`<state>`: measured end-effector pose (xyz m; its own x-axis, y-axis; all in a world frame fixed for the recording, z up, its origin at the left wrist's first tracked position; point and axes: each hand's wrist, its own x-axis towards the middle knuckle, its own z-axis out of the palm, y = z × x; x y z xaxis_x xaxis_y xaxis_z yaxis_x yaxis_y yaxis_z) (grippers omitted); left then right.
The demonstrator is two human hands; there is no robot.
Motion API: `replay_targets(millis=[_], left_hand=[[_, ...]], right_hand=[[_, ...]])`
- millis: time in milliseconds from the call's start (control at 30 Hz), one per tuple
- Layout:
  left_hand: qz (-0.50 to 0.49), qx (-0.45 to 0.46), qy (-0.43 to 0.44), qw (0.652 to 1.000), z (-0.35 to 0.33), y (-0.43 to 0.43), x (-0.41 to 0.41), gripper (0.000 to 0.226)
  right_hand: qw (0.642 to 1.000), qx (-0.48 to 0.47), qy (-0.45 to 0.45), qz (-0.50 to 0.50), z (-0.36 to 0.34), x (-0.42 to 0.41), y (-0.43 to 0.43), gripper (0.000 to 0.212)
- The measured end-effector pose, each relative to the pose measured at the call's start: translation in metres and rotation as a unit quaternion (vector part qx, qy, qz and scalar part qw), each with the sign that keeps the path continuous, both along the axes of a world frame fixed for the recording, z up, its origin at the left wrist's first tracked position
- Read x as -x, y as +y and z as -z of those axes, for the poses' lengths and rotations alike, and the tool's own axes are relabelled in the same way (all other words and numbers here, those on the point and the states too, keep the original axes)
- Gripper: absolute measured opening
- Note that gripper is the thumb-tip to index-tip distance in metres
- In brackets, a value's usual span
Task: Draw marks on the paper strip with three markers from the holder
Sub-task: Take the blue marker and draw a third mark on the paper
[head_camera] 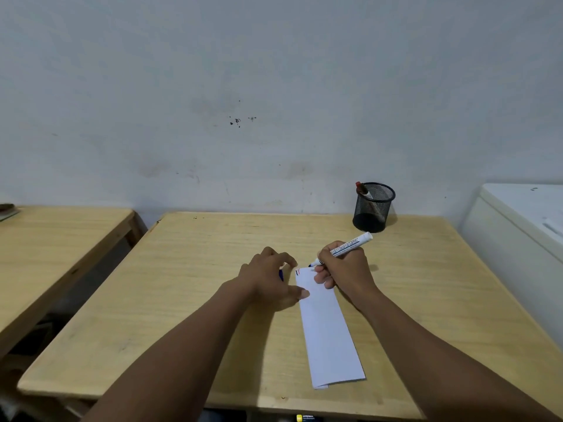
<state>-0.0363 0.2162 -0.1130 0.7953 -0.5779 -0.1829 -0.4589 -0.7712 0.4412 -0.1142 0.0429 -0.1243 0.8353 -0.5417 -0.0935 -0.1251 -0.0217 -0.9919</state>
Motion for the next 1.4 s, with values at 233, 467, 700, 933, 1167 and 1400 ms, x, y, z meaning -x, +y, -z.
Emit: replay_targets(millis=[233,467,700,933,1167,1400], left_hand=[[0.001,-0.003,-0.003,1.0,0.001,-0.001,-0.003,0.081],[0.002,0.004,0.007,1.0,0.004,0.001,-0.005,0.081],[0.003,0.01,0.014,1.0,0.003,0.0,-0.005,0.081],[0.006,0.006,0.013,1.0,0.004,-0.001,-0.006,0.083],[-0.01,0.042,0.052,0.998,-0.005,0.001,-0.007,0.083],[-0.04,0.129,0.077,0.988,-0.013,0.02,-0.018,0.044]], right_hand=[[0.995,0.102,0.022,-0.01,-0.001,-0.003,0.007,0.006],[0.988,0.151,0.029,-0.012,0.004,-0.006,0.011,0.011],[0.984,0.173,0.031,-0.015,0.006,-0.006,0.01,0.012],[0.985,0.164,0.046,-0.024,0.007,-0.007,0.009,0.01],[0.999,-0.01,-0.001,0.03,-0.005,-0.008,0.003,0.01],[0.984,-0.162,-0.044,0.066,-0.027,-0.007,-0.013,0.015]])
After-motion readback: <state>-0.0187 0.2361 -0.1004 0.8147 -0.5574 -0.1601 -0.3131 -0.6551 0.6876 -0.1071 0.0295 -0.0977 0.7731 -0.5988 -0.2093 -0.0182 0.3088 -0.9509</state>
